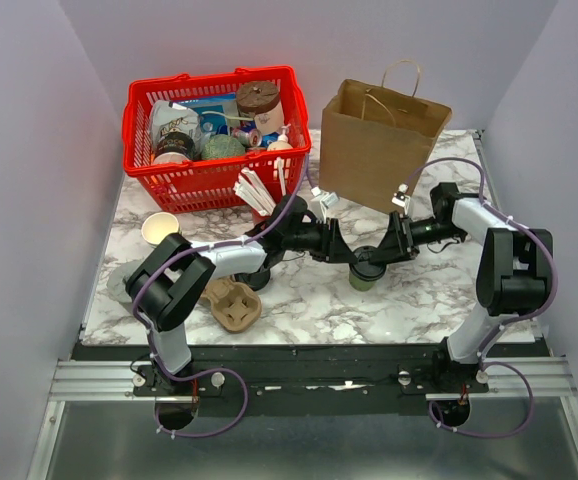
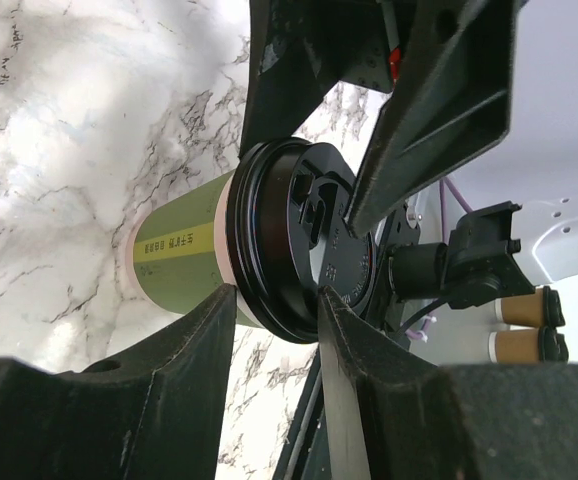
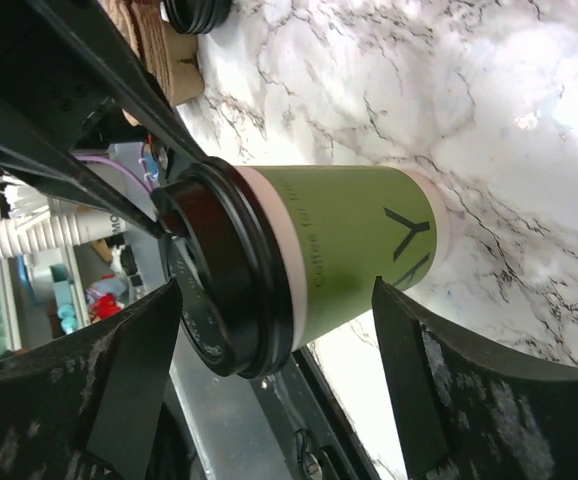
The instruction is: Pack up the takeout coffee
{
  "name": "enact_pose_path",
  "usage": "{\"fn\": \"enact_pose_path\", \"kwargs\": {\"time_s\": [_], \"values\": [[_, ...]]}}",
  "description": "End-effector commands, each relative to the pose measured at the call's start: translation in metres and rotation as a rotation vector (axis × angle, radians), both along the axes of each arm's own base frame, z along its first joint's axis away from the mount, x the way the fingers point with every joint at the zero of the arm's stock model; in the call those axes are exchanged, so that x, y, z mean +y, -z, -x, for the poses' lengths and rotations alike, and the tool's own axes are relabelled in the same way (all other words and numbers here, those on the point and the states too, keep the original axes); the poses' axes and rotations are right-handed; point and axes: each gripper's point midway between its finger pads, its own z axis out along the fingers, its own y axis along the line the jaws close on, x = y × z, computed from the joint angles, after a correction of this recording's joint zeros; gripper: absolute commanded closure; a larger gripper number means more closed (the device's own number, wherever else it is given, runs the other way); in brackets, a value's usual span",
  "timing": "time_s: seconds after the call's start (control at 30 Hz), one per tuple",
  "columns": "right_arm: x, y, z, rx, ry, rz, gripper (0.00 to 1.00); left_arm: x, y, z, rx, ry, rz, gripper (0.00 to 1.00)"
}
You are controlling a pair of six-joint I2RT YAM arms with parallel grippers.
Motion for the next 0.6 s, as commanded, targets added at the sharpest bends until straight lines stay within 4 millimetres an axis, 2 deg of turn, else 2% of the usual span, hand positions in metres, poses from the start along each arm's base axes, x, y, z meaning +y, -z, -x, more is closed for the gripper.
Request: {"fn": "enact_pose_path", "kwargs": {"time_s": [0.0, 0.13, 0.23, 0.37, 0.57], "values": [[0.003, 0.001, 0.003, 0.024, 0.002, -0.044, 0.17, 0.012, 0.036, -0.001, 0.061, -0.035, -0.093, 0.55], [0.001, 0.006, 0.007, 0.037, 0.001, -0.029, 0.20, 0.011, 0.030, 0.000, 0.042, -0.019, -0.072, 0.53], [0.002, 0.007, 0.009, 0.041, 0.000, -0.026, 0.21, 0.007, 0.016, -0.001, 0.004, 0.001, -0.025, 0.46], [0.001, 0.008, 0.008, 0.043, 0.000, -0.023, 0.21, 0.000, 0.002, -0.005, -0.032, 0.019, 0.012, 0.45], [-0.001, 0.010, 0.005, 0.045, 0.002, -0.007, 0.21, -0.003, 0.015, -0.011, -0.018, 0.006, -0.021, 0.46]]}}
